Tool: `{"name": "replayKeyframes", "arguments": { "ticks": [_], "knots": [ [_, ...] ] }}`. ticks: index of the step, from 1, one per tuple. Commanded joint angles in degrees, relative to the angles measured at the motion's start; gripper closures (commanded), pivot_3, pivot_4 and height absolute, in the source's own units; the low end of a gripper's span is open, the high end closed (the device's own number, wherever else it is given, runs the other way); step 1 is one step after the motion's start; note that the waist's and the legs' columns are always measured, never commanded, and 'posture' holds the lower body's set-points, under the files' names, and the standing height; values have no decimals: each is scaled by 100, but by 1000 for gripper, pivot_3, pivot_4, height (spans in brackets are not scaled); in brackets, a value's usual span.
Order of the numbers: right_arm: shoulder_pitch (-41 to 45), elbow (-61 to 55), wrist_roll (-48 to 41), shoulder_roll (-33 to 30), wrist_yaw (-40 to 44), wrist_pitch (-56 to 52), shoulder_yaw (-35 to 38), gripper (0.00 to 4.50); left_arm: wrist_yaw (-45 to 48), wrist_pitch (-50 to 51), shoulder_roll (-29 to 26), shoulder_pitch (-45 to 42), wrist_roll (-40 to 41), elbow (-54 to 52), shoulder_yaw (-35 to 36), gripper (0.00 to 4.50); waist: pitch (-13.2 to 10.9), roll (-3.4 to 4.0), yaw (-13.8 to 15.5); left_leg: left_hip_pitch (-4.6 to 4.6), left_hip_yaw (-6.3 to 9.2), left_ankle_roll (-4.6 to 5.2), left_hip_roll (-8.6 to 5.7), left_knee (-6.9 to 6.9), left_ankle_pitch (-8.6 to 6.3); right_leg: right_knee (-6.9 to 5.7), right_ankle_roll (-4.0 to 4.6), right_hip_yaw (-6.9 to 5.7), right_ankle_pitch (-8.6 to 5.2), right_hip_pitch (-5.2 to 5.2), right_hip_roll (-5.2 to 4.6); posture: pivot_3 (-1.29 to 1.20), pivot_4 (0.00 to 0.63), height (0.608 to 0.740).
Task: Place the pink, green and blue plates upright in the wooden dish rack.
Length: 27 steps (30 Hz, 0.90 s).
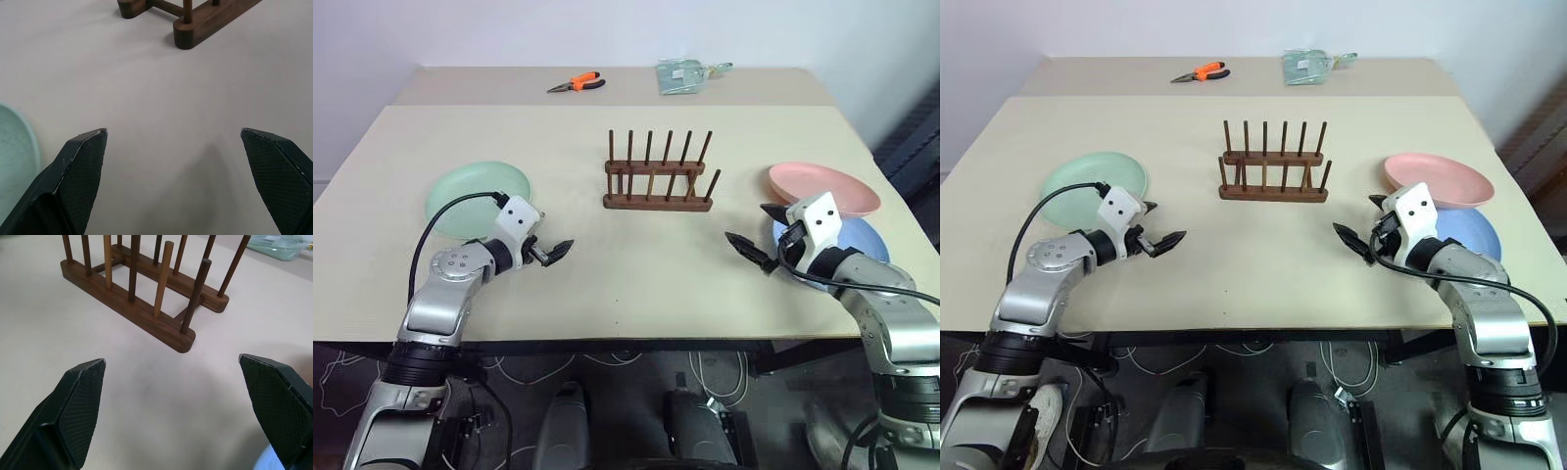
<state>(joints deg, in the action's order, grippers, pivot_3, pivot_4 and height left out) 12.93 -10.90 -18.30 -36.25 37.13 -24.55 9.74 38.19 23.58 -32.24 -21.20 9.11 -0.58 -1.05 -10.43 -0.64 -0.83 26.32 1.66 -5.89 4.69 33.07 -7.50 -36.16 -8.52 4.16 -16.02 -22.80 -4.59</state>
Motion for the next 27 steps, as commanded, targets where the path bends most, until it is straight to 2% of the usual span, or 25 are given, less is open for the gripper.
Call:
{"name": "replayKeyframes", "arguments": {
  "ticks": [1,6,10,16,21,24,27],
  "knots": [
    [207,19,49,67,-101,220,45,0,-52,-20,32,-159,9,-47,57,17,0,0,5,0,0,0,0,0,0,-1,0,0,0,0,0,0,150,740],
    [242,78,213,153,-174,384,-83,0,-77,-75,112,-255,-7,239,49,17,0,0,14,1,0,0,-1,0,0,1,-1,0,0,2,0,0,150,740],
    [21,-272,-19,98,9,45,-148,0,104,-314,266,-706,-74,919,-176,17,0,0,47,1,1,1,-1,2,0,-1,-1,-1,0,2,0,0,150,740],
    [-170,-777,105,268,-247,-148,-366,0,702,-1266,527,-1803,-514,2656,-733,17,0,-1,35,5,1,1,-4,6,0,0,-2,-1,0,2,0,0,150,740],
    [-270,-1180,170,502,-586,-259,-502,0,765,-2416,1206,-3484,-1084,5586,-1066,17,-2,-5,43,10,7,1,-4,8,1,-3,-5,-5,0,-3,3,0,150,740],
    [-403,-1541,217,609,-831,-441,-572,0,728,-2805,1407,-3919,-1251,6519,-1040,17,-2,-5,27,17,6,7,-6,7,-3,7,-8,-4,-1,-3,1,0,150,740],
    [-703,-1891,212,590,-1020,-591,-403,0,900,-3008,1737,-4228,-1315,7026,-1016,17,-1,-5,62,14,9,6,-5,-5,-3,-2,-28,-10,2,-8,2,0,150,740]
  ]
}}
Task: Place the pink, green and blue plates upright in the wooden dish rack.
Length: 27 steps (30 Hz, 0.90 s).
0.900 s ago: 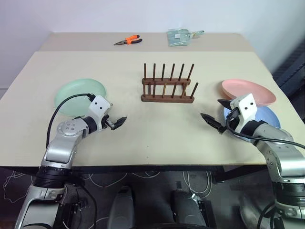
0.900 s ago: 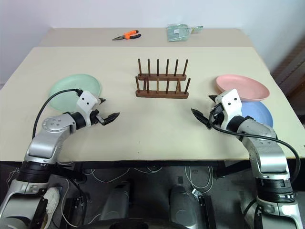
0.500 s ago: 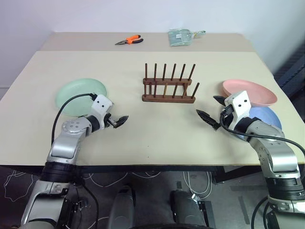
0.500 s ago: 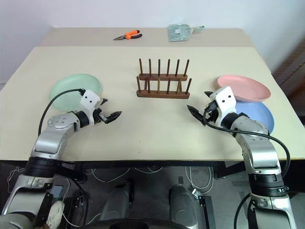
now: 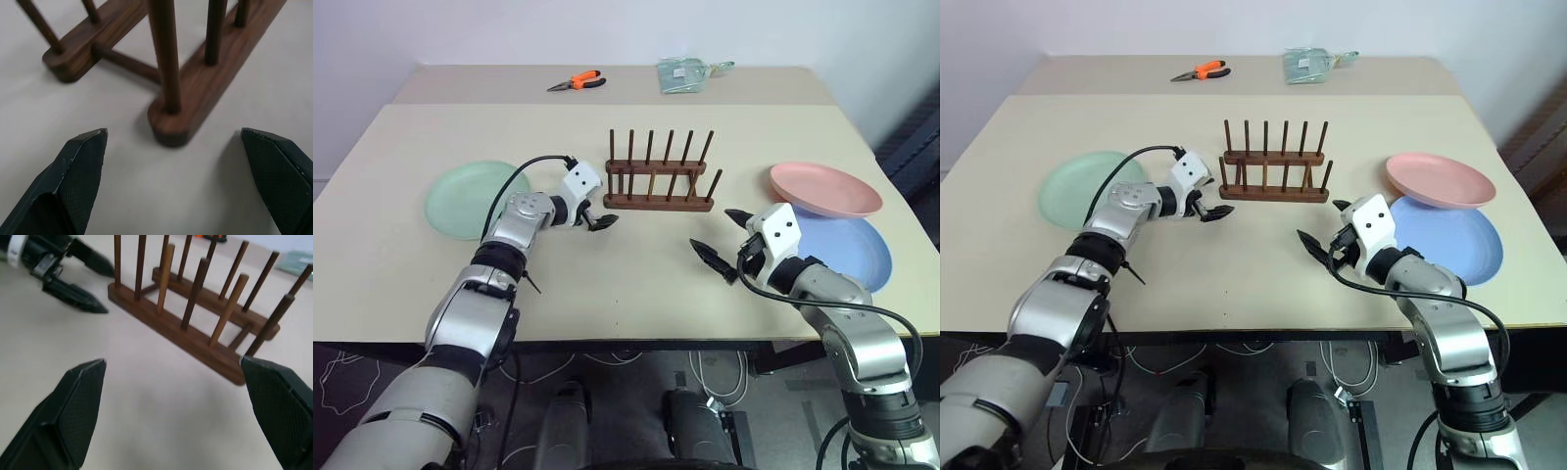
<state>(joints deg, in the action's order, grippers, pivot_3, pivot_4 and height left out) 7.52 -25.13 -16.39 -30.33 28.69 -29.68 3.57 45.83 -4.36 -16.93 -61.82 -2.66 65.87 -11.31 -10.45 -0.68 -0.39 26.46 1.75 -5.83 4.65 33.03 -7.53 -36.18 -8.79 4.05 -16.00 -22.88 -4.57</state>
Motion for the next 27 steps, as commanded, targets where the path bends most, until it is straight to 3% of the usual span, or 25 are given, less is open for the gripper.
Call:
{"name": "replayKeyframes", "arguments": {
  "ticks": [1,4,8,10,17,23,27],
  "knots": [
    [-234,-535,39,-14,-227,-104,232,0,188,-261,258,-206,-166,469,18,17,0,0,46,0,1,0,0,1,0,0,0,-2,0,1,0,0,150,740],
    [-438,-747,-3,-48,-295,-187,345,0,356,-312,413,-249,-209,610,61,865,1,-1,108,1,0,-1,-1,9,0,3,10,0,-4,6,-1,0,150,740],
    [-488,-765,-18,-95,-273,-204,418,0,529,-304,558,-214,-119,610,237,2972,1,-1,115,-2,1,-2,-1,13,1,3,19,-1,-6,11,-1,0,150,740],
    [-425,-689,-10,-120,-237,-184,388,0,680,-265,552,-158,-87,537,292,3744,2,-2,108,-3,1,-2,-1,15,1,3,20,-1,-5,13,-1,0,150,740],
    [-311,-503,-132,-328,96,-246,377,0,1343,-461,351,286,-150,-67,206,3765,3,0,103,-4,1,-2,0,8,1,2,16,-1,-4,10,0,0,150,740],
    [-918,-643,-535,-1092,958,-540,676,0,3076,-219,-342,1269,22,-2142,-250,3765,3,1,96,-5,1,-2,2,3,0,1,17,-1,-5,12,0,0,150,740],
    [-1202,-681,-624,-1297,1148,-542,800,0,3282,124,-591,1595,126,-2902,-332,3765,4,2,93,-8,1,-1,3,10,1,-1,22,0,-6,14,0,0,150,740]
  ]
}}
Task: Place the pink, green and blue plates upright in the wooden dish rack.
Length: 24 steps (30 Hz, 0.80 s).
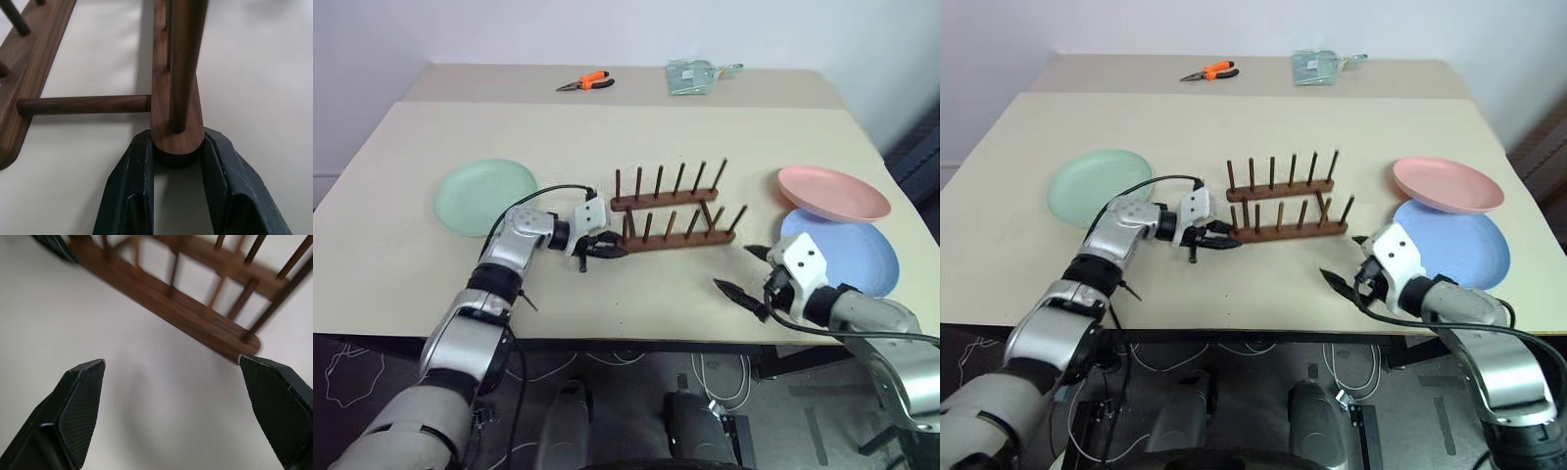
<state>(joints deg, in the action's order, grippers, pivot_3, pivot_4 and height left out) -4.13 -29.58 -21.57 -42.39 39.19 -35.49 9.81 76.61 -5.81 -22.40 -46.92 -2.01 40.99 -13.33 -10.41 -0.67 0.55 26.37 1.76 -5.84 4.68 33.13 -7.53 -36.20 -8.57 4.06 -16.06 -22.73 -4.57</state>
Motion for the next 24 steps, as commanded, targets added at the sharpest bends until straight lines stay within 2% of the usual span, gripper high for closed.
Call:
{"name": "replayKeyframes", "arguments": {
  "ticks": [1,3,4,5,7,9,12,15,17,20,24],
  "knots": [
    [-55,-227,-105,-95,102,49,192,0,204,419,-47,129,109,-502,-117,3765,0,0,-2,0,0,0,0,5,0,0,1,0,0,2,0,0,150,740],
    [-53,-193,-46,-71,65,85,161,0,81,486,-130,171,-11,-500,-151,2692,0,0,-3,0,0,1,0,13,0,0,3,1,2,5,0,0,150,740],
    [-53,-184,-27,-61,51,96,152,0,14,478,-167,188,-75,-498,-179,2353,0,0,-4,0,0,1,0,14,0,0,4,1,2,5,0,0,150,740],
    [-42,-173,-14,-37,23,94,131,0,-136,545,-217,198,-176,-478,-198,1826,0,0,-3,0,1,1,0,14,0,0,4,1,2,5,0,0,150,740],
    [-55,-152,34,4,-65,52,79,576,-220,874,-381,287,-131,-629,-111,832,0,0,-9,0,1,1,1,13,0,0,3,0,1,5,0,0,150,740],
    [-195,-150,186,-55,-71,130,-23,1388,-334,1309,-594,461,39,-980,88,823,1,1,-67,-1,1,1,1,11,0,0,3,1,1,4,0,0,150,740],
    [-321,-135,331,-23,-121,238,-122,2994,-365,1842,-1019,950,235,-1792,275,823,1,2,-175,-5,1,1,4,6,0,-5,3,1,1,2,1,0,150,740],
    [-272,-63,451,55,-199,298,-284,4496,-337,2593,-1386,1693,616,-2984,445,1702,3,5,-277,-17,-1,1,7,2,0,-14,3,2,1,5,1,0,150,740],
    [-155,19,533,122,-263,303,-443,4500,-385,3033,-1421,2126,889,-3757,430,2629,5,7,-293,-20,-1,1,8,1,0,-15,7,3,-1,8,1,0,150,740],
    [97,193,820,263,-475,309,-780,4500,-864,3556,-1077,2459,1000,-4482,233,4144,8,3,-253,-22,-2,1,5,8,0,-11,9,3,-3,17,-1,0,150,740],
    [574,653,1258,503,-786,351,-1206,4500,-1762,3716,-486,2595,614,-4713,-174,4144,11,-1,-91,-19,-1,2,1,18,-1,-2,10,4,-2,23,-3,0,150,740]
  ]
}}
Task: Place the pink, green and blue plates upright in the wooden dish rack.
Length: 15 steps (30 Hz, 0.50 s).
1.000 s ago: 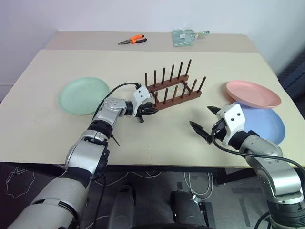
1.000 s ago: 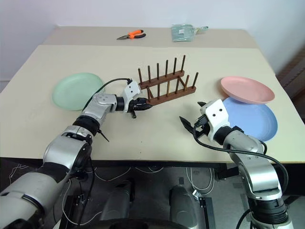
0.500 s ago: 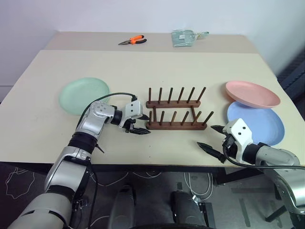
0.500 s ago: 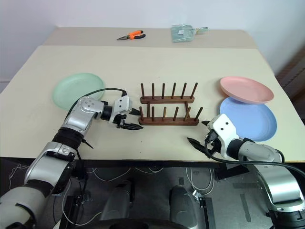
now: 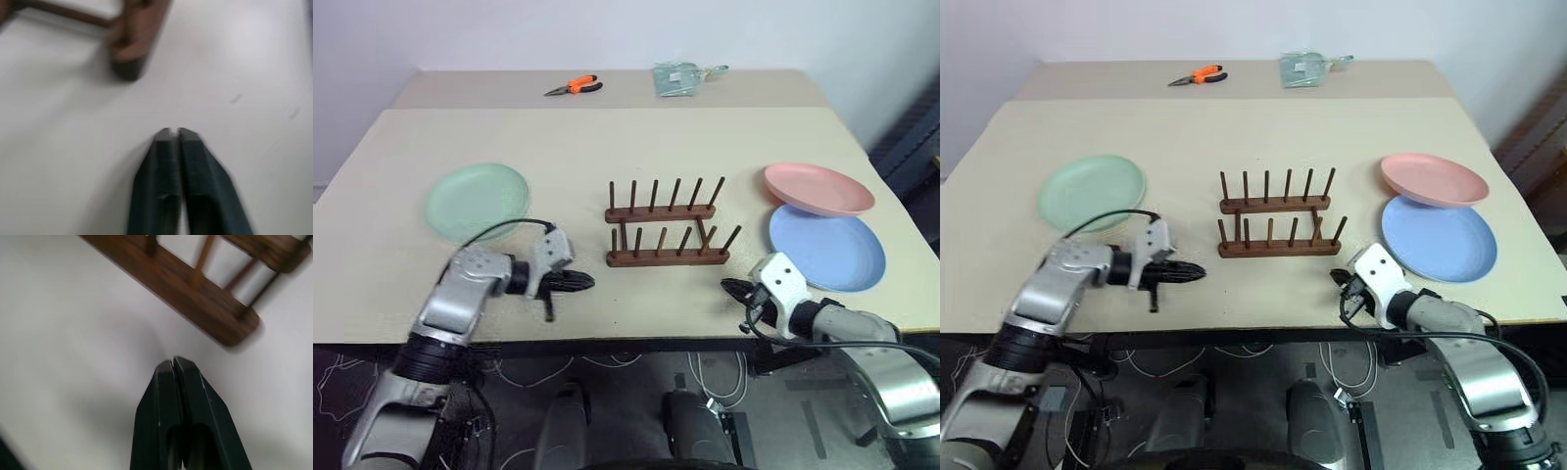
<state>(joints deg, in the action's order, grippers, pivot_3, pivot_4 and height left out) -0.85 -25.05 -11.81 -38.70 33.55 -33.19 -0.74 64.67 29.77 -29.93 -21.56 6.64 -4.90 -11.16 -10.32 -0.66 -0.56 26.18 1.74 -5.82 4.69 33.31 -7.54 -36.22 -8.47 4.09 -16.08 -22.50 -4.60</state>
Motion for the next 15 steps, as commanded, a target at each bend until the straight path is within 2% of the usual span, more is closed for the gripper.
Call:
{"name": "replayKeyframes", "arguments": {
  "ticks": [1,6,9,15],
  "knots": [
    [387,343,355,233,-301,88,-254,4500,-870,101,419,38,-423,-42,-487,4144,3,-2,33,0,0,1,-1,2,-1,4,0,0,0,4,0,0,150,740],
    [951,1031,821,619,-663,293,-599,4500,-2177,106,1164,-323,-759,694,-404,4144,31,-4,99,-6,2,2,-4,15,-1,5,3,1,3,15,0,0,150,740],
    [1490,1835,1223,904,-1082,586,-710,4500,-2945,15,1660,-737,-844,1519,-250,4144,37,-9,83,-30,2,4,-3,31,-3,5,7,0,7,19,1,0,150,740],
    [2094,2734,1469,1209,-1397,1000,-648,4500,-3489,-494,1971,-1327,-846,2627,-203,4144,40,-9,56,-47,2,8,-3,27,-6,5,11,1,11,43,1,0,150,740]
  ]
}}
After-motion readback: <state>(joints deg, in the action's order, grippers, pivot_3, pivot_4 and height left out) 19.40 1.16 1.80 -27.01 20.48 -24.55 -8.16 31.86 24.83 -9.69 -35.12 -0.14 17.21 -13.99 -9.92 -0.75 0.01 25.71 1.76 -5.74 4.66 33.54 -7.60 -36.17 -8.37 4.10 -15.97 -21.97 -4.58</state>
